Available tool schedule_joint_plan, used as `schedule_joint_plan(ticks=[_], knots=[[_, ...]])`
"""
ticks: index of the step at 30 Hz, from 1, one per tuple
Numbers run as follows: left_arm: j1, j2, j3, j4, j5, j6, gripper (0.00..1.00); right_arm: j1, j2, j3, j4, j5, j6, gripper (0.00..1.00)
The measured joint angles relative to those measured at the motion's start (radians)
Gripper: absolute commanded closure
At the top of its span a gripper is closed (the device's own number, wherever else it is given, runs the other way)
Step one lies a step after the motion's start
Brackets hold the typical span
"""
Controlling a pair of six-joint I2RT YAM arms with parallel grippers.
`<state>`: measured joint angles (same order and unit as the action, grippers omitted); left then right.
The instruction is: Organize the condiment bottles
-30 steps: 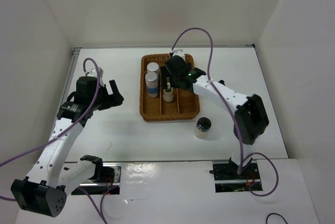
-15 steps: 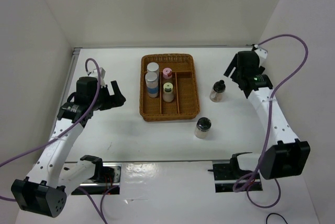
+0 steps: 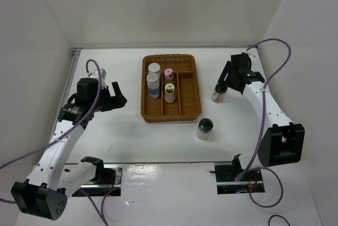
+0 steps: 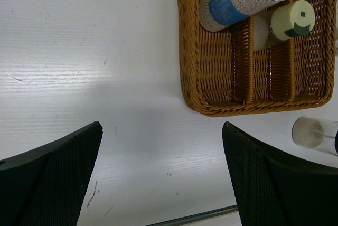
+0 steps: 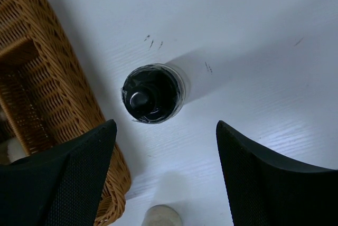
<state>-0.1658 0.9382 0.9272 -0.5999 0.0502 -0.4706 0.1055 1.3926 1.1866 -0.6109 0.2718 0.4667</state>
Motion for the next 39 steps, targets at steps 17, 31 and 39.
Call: schedule_joint_plan(ticks=[17, 31, 39], knots=[[0.0, 0.0, 0.0, 0.002, 0.0, 0.0, 0.0, 0.037, 0.115, 0.016, 0.031, 0.005, -0.015, 0.37], [0.0, 0.0, 0.0, 0.002, 0.0, 0.0, 0.0, 0.05, 0.179, 0.036, 0.041, 0.03, -0.015, 0.54], [0.0, 0.0, 0.0, 0.002, 0.0, 0.0, 0.0, 0.063, 0.19, 0.051, 0.042, 0.051, -0.019, 0.58]])
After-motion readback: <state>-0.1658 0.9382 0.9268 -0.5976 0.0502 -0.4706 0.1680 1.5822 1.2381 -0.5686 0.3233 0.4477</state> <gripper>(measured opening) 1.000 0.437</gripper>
